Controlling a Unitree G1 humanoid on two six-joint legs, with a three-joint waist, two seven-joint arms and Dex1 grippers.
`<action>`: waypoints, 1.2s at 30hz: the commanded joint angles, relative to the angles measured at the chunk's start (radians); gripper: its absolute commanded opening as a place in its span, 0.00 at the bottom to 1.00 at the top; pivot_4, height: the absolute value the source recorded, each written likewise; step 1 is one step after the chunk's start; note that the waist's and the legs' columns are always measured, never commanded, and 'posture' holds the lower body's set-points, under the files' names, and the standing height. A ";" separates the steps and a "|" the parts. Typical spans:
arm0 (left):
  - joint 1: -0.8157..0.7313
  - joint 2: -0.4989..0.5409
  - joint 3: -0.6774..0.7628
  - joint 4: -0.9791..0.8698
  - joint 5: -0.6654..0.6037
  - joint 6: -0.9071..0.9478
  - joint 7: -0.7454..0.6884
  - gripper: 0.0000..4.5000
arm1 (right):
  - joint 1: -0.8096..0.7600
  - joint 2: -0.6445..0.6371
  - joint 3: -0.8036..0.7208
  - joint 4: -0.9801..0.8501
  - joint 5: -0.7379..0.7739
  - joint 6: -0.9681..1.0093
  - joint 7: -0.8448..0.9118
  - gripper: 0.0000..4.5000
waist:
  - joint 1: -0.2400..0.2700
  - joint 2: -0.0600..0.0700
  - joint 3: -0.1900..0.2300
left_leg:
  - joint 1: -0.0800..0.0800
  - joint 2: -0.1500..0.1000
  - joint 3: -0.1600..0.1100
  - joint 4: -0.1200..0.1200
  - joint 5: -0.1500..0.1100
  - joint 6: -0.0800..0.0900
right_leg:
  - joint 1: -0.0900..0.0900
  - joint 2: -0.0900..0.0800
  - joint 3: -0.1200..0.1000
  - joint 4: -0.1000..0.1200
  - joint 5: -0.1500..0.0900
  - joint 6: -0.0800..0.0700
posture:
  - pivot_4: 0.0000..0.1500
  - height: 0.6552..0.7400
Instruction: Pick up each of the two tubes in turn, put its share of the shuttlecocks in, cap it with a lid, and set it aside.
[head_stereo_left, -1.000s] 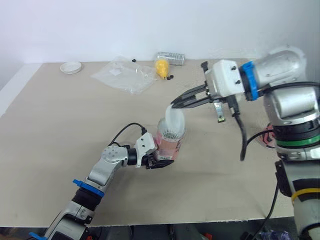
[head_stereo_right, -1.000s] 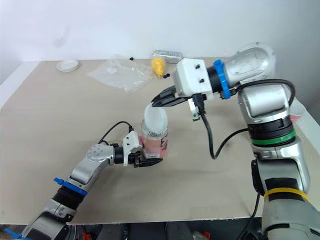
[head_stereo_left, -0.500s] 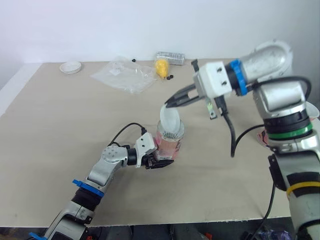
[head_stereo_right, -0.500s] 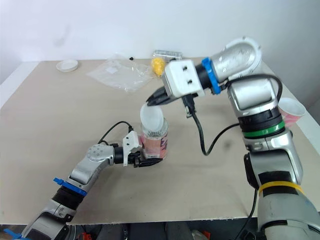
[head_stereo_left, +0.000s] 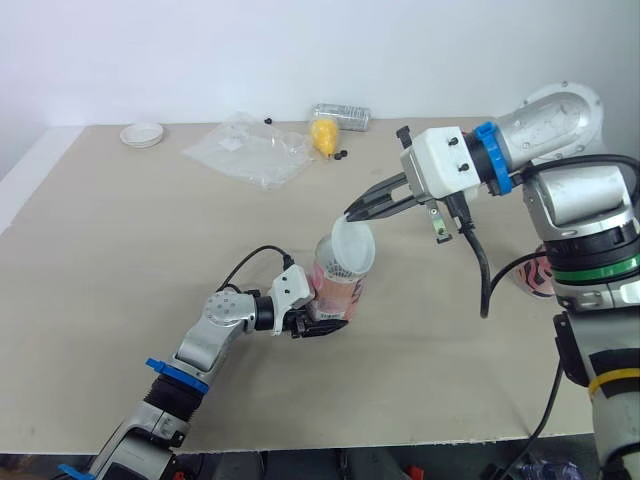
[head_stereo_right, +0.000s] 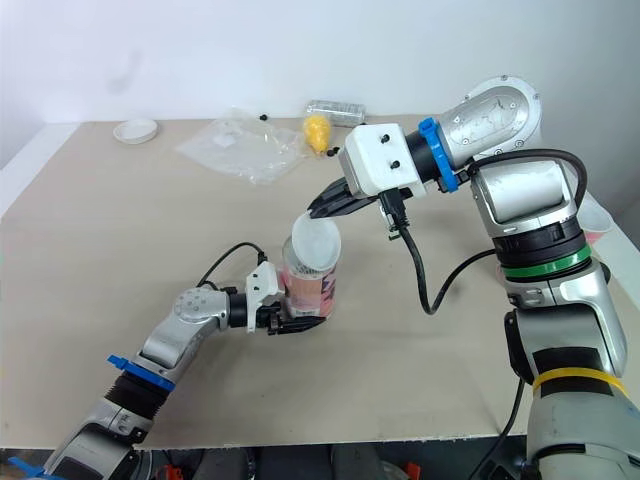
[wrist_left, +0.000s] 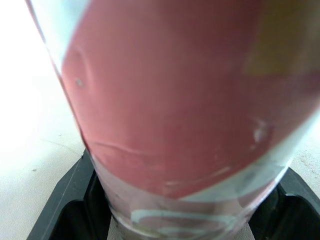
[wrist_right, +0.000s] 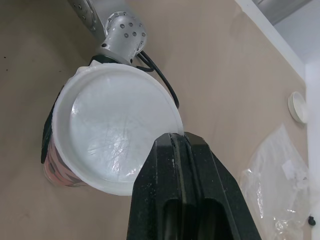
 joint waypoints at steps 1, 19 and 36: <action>0.018 0.005 -0.011 0.033 0.017 0.026 0.007 0.65 | 0.005 0.006 0.020 -0.019 -0.012 -0.033 0.046 0.02 | 0.000 0.000 0.000 | 0.000 0.000 0.000 0.000 0.000 0.000 | 0.000 0.000 0.000 0.000 0.000 0.000 | 1.00 1.00; 0.015 0.000 -0.003 0.038 0.013 0.037 0.015 0.65 | 0.016 0.007 0.129 0.056 -0.074 -0.230 0.046 0.02 | 0.000 0.000 0.000 | 0.000 0.000 0.000 -0.001 0.000 0.000 | 0.000 0.000 0.000 0.000 -0.001 0.000 | 1.00 1.00; 0.022 0.004 -0.003 0.024 0.007 0.058 0.005 0.65 | -0.046 0.014 -0.087 0.028 0.134 0.209 -0.046 0.41 | 0.000 0.000 0.000 | 0.000 0.000 0.000 -0.001 0.000 0.000 | 0.000 0.000 0.000 0.000 0.000 -0.001 | 1.00 1.00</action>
